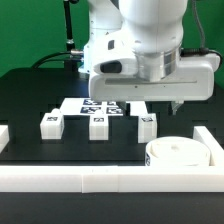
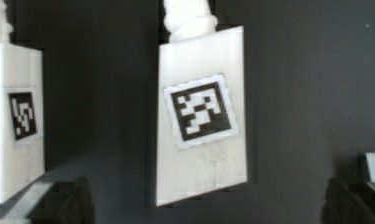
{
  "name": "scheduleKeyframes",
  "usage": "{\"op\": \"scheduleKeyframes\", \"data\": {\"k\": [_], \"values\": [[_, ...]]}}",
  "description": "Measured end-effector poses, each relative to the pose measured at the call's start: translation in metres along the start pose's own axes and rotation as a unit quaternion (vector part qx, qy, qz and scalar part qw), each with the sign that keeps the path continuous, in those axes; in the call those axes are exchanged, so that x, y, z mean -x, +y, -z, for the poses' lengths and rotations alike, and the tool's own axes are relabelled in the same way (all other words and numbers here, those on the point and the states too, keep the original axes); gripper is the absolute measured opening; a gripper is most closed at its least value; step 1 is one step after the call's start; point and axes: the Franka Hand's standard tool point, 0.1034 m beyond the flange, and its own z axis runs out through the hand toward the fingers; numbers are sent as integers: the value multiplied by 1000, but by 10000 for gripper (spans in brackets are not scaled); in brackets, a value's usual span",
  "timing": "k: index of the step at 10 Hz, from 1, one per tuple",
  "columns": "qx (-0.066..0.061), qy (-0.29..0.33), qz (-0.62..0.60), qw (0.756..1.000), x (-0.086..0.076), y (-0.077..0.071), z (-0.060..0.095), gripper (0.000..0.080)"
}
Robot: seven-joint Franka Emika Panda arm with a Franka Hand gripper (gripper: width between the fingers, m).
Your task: Assemble stool
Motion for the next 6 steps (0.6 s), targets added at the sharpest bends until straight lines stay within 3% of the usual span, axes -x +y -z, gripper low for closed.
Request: {"op": "scheduleKeyframes", "data": {"k": [3,6], "values": [[2,-154,4,988,6,0,-15,649],[7,-288,8,958,8,3,-31,649]]}}
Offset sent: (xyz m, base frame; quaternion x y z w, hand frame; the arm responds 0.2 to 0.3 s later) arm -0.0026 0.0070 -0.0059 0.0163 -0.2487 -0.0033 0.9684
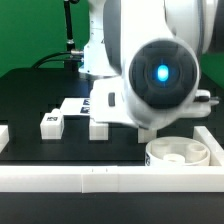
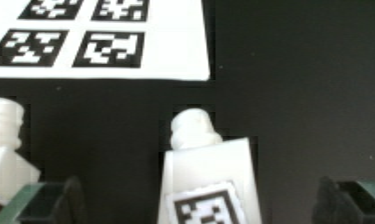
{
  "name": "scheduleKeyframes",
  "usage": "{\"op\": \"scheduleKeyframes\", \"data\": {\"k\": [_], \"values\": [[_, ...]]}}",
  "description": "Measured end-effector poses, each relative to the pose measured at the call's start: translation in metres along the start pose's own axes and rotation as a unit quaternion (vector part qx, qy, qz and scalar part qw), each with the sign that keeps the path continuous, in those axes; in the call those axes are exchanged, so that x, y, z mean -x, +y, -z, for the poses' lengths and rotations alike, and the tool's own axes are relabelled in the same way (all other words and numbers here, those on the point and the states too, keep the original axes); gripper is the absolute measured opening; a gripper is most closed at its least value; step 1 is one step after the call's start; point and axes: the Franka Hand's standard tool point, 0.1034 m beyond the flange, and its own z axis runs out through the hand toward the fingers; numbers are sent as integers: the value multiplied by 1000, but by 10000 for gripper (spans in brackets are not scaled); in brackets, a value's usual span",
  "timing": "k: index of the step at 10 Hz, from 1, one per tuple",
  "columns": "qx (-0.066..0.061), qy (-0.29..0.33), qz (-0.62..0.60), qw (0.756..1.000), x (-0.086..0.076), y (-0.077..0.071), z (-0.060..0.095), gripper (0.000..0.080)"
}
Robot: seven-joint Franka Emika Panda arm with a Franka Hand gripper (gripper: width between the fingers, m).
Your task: Assemble stool
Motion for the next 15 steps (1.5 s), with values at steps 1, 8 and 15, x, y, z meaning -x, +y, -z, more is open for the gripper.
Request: {"op": "scheduleKeyframes", "data": {"k": [1,8,15], "values": [[-1,21,3,1000,-14,-1,4,649],[4,66,9,998,-25,-10,-1,525],[8,56,36,998,-2,-12,21,324]]}}
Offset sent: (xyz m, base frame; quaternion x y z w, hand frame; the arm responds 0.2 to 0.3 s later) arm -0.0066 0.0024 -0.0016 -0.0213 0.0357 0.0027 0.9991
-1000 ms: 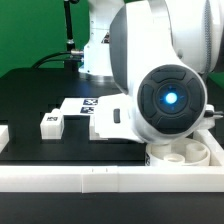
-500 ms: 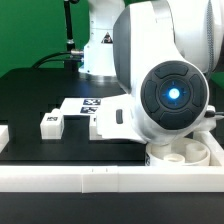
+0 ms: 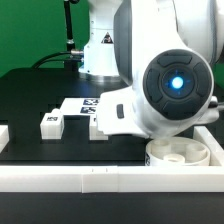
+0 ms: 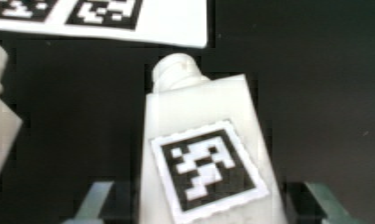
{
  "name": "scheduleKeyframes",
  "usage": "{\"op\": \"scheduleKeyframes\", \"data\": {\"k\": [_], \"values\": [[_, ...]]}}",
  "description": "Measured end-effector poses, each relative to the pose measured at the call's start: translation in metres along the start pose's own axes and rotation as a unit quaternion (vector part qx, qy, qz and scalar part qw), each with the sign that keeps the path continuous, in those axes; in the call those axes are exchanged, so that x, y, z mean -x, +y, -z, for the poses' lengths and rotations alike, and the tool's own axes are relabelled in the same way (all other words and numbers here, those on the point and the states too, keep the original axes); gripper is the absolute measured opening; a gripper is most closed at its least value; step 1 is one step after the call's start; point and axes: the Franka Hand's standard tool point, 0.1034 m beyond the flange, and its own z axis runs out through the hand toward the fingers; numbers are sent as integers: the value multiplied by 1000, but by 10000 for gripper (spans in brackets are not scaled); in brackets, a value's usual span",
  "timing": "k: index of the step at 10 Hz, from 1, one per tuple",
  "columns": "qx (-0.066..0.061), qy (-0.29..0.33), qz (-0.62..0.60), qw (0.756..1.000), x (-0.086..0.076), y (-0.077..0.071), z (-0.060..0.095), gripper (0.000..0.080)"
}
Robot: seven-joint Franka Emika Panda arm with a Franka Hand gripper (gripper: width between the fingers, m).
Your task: Assemble stool
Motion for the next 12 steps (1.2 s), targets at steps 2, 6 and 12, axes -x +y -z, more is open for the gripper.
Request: {"op": "scheduleKeyframes", "data": {"k": [2,6,12], "values": [[1,-2,3,1000,19,-2,23,325],[0,41,6,999,11,-2,39,325],[-1,249,2,969,22,-5,86,325]]}}
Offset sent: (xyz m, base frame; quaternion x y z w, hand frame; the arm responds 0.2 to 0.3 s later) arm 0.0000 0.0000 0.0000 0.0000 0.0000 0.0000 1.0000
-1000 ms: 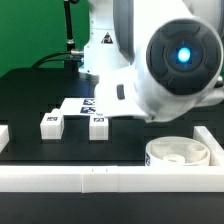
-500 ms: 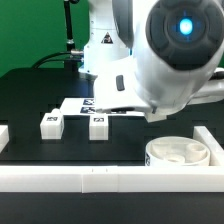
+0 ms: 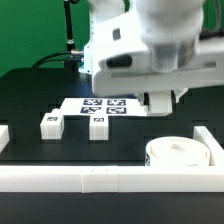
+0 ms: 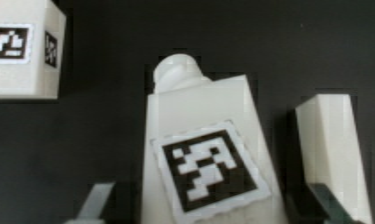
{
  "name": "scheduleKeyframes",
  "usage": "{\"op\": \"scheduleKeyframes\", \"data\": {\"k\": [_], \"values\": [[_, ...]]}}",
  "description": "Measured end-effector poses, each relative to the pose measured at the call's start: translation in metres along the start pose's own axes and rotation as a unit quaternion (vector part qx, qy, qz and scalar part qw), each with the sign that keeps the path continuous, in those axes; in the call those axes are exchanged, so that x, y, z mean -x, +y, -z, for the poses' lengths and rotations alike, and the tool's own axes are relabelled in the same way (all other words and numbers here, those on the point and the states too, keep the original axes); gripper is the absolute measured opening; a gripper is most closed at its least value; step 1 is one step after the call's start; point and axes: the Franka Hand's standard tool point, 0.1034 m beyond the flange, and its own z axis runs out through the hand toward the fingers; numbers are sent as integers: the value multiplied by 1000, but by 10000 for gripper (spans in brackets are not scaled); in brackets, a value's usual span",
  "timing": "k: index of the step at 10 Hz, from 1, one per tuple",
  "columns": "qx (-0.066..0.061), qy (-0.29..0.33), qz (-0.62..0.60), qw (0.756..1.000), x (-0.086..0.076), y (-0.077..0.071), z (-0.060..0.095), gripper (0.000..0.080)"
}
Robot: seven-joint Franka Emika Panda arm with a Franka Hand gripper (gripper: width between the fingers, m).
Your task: Assemble stool
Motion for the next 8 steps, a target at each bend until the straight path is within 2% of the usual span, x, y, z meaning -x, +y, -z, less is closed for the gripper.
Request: {"op": "scheduleKeyframes", "data": {"k": [1,2,3,4,5,7,8], "values": [[1,60,2,998,-13,-3,18,325],[3,132,1,991,-20,-2,22,325],[6,161,0,987,-14,-1,16,325],[8,221,0,975,-21,0,21,325],[9,252,0,968,-20,0,20,325],[13,358,2,934,-27,2,25,325],[13,364,2,931,-24,2,29,325]]}}
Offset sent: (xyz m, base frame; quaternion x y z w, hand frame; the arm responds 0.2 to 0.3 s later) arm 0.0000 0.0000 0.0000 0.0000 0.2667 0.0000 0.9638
